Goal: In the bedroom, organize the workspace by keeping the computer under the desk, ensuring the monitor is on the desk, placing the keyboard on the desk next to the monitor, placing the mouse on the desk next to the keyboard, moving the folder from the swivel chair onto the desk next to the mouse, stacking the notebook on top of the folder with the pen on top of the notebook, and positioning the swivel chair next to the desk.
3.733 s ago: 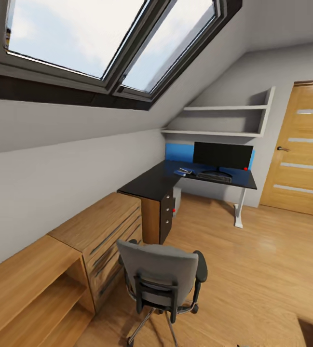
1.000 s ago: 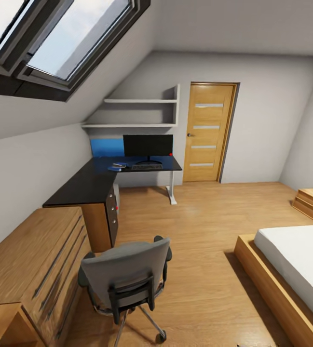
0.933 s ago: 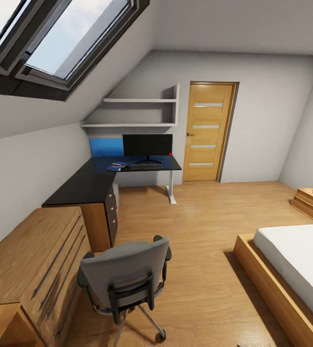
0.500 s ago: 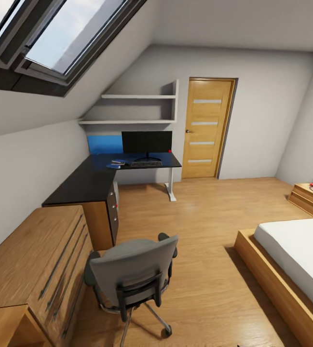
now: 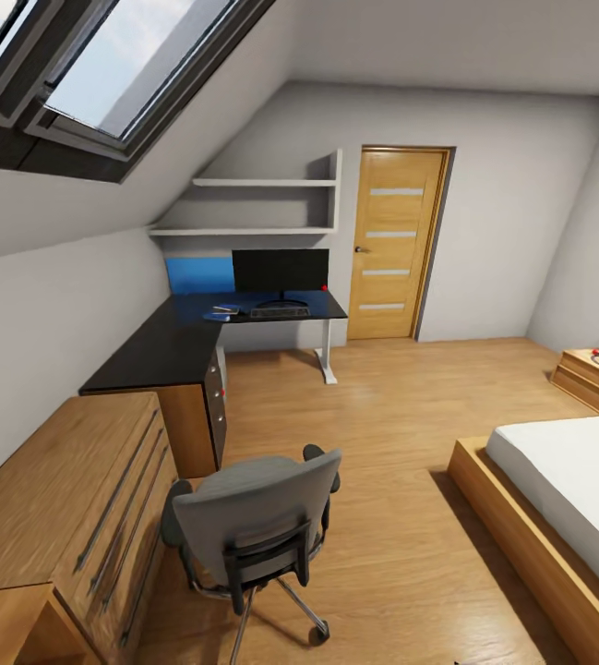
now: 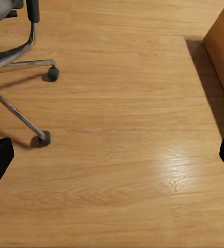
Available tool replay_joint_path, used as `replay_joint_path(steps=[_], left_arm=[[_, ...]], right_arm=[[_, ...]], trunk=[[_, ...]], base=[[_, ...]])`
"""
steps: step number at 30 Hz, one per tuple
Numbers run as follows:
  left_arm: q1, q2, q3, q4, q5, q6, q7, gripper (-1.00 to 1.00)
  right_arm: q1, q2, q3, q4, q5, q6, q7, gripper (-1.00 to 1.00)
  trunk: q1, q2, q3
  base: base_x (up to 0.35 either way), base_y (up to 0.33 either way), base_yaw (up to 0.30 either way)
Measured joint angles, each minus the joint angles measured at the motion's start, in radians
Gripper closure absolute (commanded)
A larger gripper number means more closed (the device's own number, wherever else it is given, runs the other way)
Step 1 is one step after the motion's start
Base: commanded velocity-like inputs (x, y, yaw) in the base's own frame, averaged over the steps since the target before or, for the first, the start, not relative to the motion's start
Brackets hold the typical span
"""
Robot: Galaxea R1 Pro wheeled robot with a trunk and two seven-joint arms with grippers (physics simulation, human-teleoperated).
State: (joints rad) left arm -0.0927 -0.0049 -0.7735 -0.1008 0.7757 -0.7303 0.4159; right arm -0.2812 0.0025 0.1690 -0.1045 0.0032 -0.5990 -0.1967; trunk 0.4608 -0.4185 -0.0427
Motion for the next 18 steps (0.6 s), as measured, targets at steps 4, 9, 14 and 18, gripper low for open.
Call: replay_joint_path(steps=[4,9,14,18], left_arm=[[0.0,-0.001,0.002,0.0,0.002,0.004,0.001,-1.0],[0.0,0.0,0.003,0.0,0.006,0.004,0.006,-1.0],[0.0,-0.004,0.007,0.0,0.014,0.004,0.009,-1.0],[0.0,-0.017,0.007,-0.002,0.014,0.003,0.011,-1.0]], right_arm=[[0.0,-0.001,-0.001,0.018,-0.001,0.001,-0.001,-1.0],[0.0,-0.001,-0.001,0.044,-0.001,0.001,-0.001,-1.0],[0.0,-0.001,-0.001,0.048,-0.001,0.001,-0.001,-1.0],[0.0,-0.002,-0.001,0.05,-0.001,0.0,-0.002,-1.0]], trunk=[[0.015,-0.028,-0.013],[0.035,-0.063,-0.028],[0.054,-0.098,-0.044],[0.069,-0.127,-0.057]], base=[[0.0,0.0,0.0],[0.0,0.0,0.0],[0.0,0.0,0.0],[0.0,0.0,0.0]])
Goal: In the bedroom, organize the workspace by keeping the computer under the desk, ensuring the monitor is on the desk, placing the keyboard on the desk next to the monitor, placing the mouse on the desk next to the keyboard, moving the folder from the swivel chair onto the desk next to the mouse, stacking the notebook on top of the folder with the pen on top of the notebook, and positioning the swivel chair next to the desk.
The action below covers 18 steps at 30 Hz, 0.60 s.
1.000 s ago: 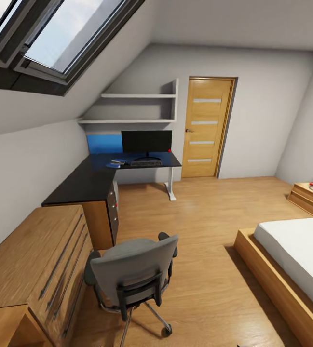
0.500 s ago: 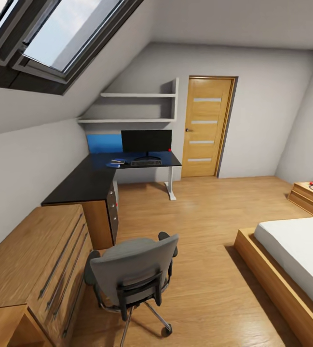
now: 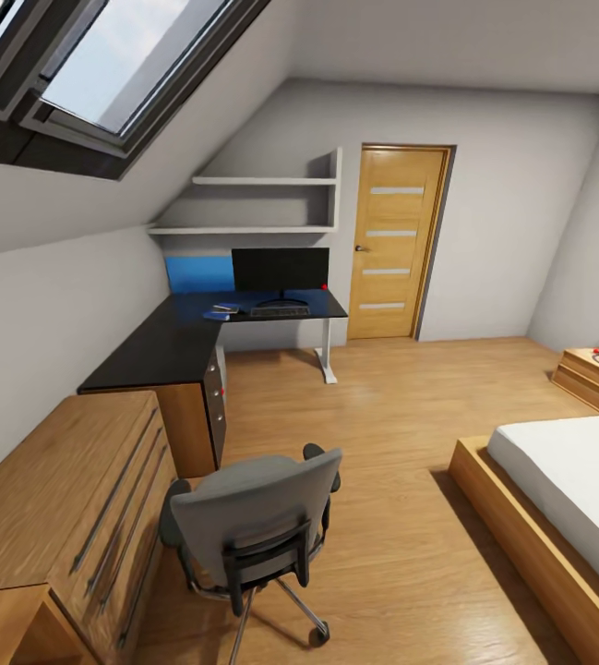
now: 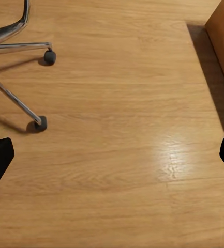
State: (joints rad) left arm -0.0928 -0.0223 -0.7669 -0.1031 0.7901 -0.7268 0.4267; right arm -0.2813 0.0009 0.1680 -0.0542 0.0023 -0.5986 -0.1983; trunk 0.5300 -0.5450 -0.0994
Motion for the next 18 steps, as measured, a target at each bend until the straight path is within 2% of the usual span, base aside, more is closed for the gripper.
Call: replay_joint_path(steps=[1,4,14,18], left_arm=[[0.0,-0.012,0.0,0.0,0.0,0.002,0.001,-1.0],[0.0,-0.018,0.001,0.0,0.0,0.003,0.002,-1.0],[0.0,-0.02,0.002,0.001,0.002,0.005,0.0,-1.0],[0.0,-0.018,0.002,0.001,0.002,0.006,-0.003,-1.0]], right_arm=[[0.0,-0.001,0.0,0.0,0.0,0.0,0.0,-1.0],[0.0,0.0,0.0,0.0,0.0,0.0,0.0,-1.0],[0.0,-0.001,0.0,0.001,0.0,0.0,0.0,-1.0],[0.0,-0.001,0.0,0.001,0.0,0.0,0.0,-1.0]], trunk=[[0.004,-0.007,-0.003],[0.015,-0.028,-0.013],[0.054,-0.098,-0.044],[0.069,-0.126,-0.057]], base=[[0.0,0.0,0.0],[0.0,0.0,0.0],[-0.005,0.006,0.0],[-0.064,0.14,0.0]])
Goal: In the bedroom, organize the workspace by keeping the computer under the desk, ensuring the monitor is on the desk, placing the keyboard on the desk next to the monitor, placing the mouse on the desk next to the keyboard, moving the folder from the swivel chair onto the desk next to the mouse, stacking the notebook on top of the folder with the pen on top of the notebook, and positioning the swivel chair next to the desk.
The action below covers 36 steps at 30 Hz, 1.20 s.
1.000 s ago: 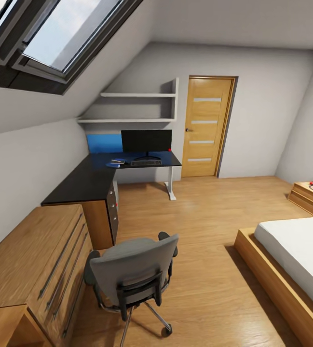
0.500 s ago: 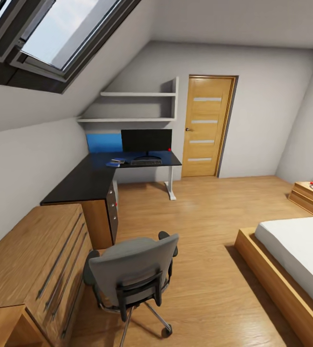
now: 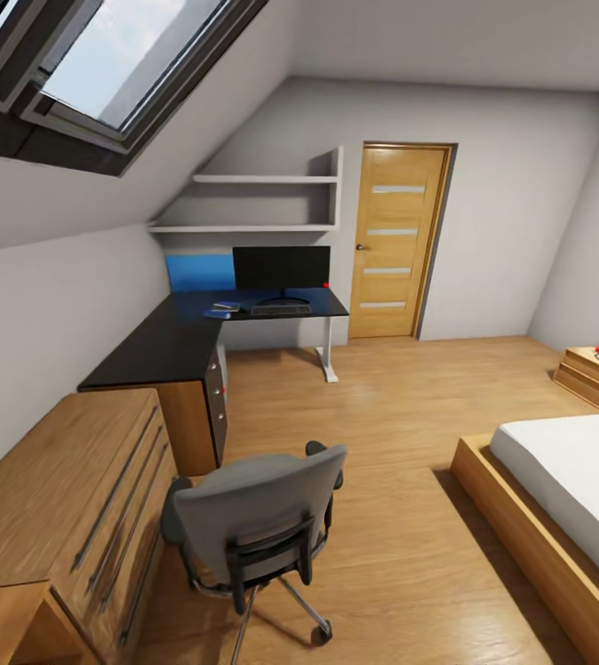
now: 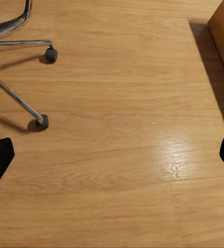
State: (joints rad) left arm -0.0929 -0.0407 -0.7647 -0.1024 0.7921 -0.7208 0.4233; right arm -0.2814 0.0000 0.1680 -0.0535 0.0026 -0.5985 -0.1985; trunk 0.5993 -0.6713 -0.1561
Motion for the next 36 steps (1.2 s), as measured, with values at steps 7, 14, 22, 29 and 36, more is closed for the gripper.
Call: replay_joint_path(steps=[7,14,22,29,36], left_arm=[[0.0,-0.004,-0.001,0.0,-0.004,0.0,-0.002,-1.0],[0.0,-0.003,-0.002,0.0,-0.002,-0.001,-0.005,-1.0],[0.0,-0.004,-0.001,0.0,0.0,-0.001,-0.005,-1.0],[0.0,-0.005,-0.001,0.0,-0.001,-0.003,-0.004,-1.0],[0.0,-0.006,-0.001,0.0,0.0,-0.002,-0.005,-1.0]], right_arm=[[0.0,0.0,0.0,0.0,0.0,0.0,0.0,-1.0],[0.0,0.001,0.0,0.001,-0.001,0.0,-0.001,-1.0],[0.0,0.001,0.001,-0.001,-0.001,-0.001,-0.001,-1.0],[0.0,0.001,0.001,0.0,0.0,0.0,-0.001,-1.0],[0.0,0.003,0.0,0.0,-0.001,0.0,-0.001,-1.0]], trunk=[[0.027,-0.049,-0.022],[0.054,-0.098,-0.044],[0.084,-0.154,-0.069],[0.112,-0.203,-0.091],[0.138,-0.253,-0.113]], base=[[-0.024,0.223,0.0],[-0.002,0.028,0.0],[-0.002,0.002,0.0],[-0.155,0.0,0.0],[-0.057,0.0,0.0]])
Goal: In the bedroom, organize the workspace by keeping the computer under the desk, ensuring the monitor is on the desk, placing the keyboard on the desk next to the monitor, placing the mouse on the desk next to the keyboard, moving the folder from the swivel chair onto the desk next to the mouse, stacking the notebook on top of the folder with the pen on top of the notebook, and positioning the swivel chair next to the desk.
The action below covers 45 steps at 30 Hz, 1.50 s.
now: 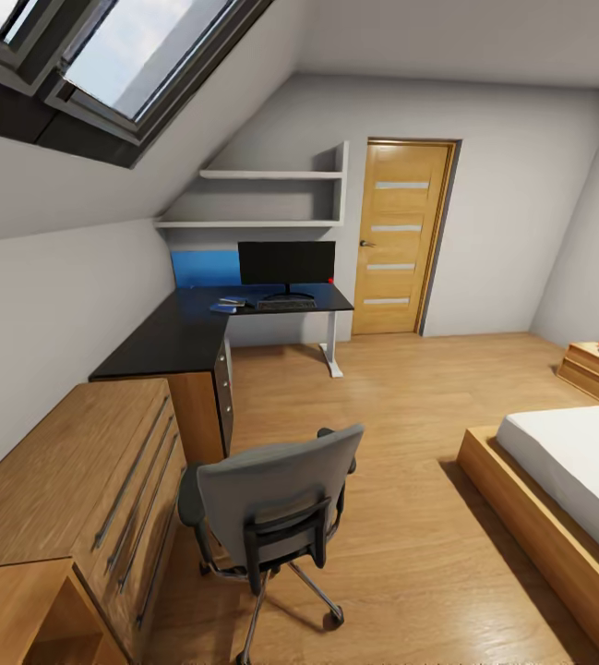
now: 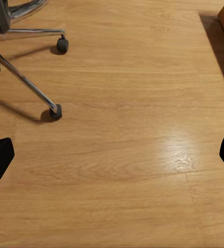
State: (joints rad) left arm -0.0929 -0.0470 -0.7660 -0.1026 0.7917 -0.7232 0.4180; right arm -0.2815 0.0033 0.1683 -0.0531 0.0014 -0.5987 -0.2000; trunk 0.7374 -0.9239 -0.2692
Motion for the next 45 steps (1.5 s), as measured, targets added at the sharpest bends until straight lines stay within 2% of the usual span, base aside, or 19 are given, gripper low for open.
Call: replay_joint_path(steps=[17,38,45], left_arm=[[0.0,0.0,0.001,0.0,0.004,0.0,0.0,-1.0],[0.0,0.001,0.003,0.0,0.017,0.006,-0.001,-1.0],[0.0,0.001,0.002,0.0,0.019,0.033,-0.001,-1.0]], right_arm=[[0.0,-0.002,-0.002,-0.001,0.0,0.0,0.0,-1.0],[0.0,-0.003,-0.002,-0.003,0.0,-0.001,0.0,-1.0],[0.0,-0.003,-0.001,-0.002,0.0,-0.001,0.0,-1.0]], trunk=[[0.065,-0.119,-0.054],[0.146,-0.266,-0.15],[0.172,-0.315,-0.176]], base=[[-0.005,0.0,0.0],[0.0,0.0,0.0],[0.0,0.0,0.0]])
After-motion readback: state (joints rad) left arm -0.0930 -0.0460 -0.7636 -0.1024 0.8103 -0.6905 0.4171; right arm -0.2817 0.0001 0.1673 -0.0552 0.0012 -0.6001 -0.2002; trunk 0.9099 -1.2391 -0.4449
